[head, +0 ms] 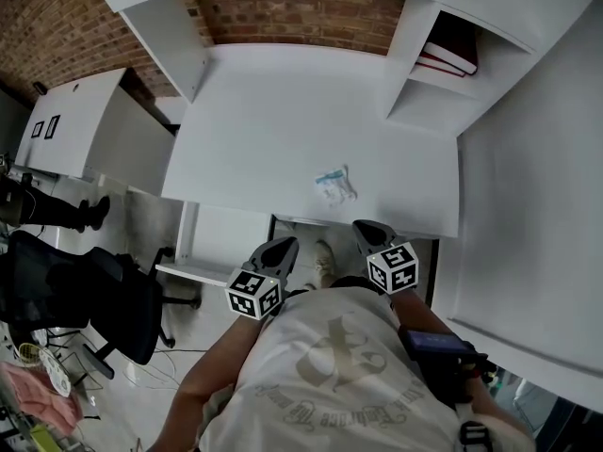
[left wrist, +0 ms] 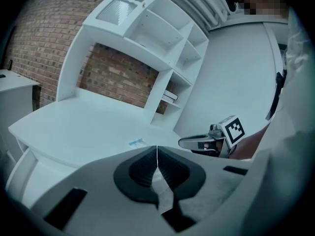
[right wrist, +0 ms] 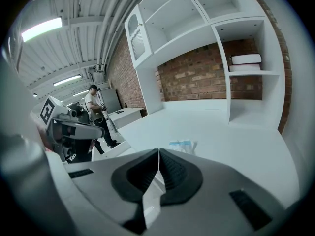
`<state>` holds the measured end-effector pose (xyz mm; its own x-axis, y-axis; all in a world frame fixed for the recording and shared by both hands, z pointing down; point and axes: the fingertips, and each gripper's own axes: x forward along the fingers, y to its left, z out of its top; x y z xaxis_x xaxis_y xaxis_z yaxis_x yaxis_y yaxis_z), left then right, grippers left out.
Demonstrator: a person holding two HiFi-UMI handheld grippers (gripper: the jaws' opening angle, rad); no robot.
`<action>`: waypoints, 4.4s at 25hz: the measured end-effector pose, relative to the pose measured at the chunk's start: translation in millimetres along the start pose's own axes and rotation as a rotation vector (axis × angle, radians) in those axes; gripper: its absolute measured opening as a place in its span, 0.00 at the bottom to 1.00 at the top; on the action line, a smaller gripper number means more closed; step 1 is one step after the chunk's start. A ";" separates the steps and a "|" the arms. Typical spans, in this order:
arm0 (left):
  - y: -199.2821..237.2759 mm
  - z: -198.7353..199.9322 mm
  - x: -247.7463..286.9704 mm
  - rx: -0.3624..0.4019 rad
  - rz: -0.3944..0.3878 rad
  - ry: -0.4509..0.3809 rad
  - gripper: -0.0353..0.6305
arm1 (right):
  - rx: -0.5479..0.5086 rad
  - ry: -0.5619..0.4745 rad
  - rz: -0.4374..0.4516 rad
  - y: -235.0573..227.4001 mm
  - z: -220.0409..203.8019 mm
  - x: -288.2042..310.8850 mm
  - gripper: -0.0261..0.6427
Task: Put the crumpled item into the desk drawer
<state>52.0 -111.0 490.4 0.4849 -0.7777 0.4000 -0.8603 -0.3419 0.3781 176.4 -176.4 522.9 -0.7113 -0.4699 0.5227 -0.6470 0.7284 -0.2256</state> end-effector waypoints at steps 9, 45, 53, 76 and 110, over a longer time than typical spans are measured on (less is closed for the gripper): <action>19.4 6.9 9.4 -0.029 0.033 0.005 0.09 | -0.019 0.031 0.034 -7.3 13.1 28.4 0.07; 76.7 22.8 23.8 -0.102 0.230 -0.026 0.09 | -0.141 0.349 0.050 -62.0 -6.6 130.0 0.30; 87.5 22.8 20.0 -0.130 0.281 -0.047 0.09 | -0.190 0.443 0.054 -68.1 -16.8 145.4 0.30; 93.1 11.4 -0.9 -0.176 0.377 -0.063 0.09 | -0.249 0.429 0.080 -62.2 -4.2 160.1 0.13; 113.9 -19.2 -101.0 -0.366 0.701 -0.129 0.09 | -0.423 0.393 0.469 77.6 31.4 219.2 0.12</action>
<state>-91.9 -61.2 509.1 -0.1906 -0.8097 0.5551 -0.8408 0.4265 0.3334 -38.4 -238.6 594.2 -0.6849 0.0925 0.7227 -0.0825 0.9757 -0.2031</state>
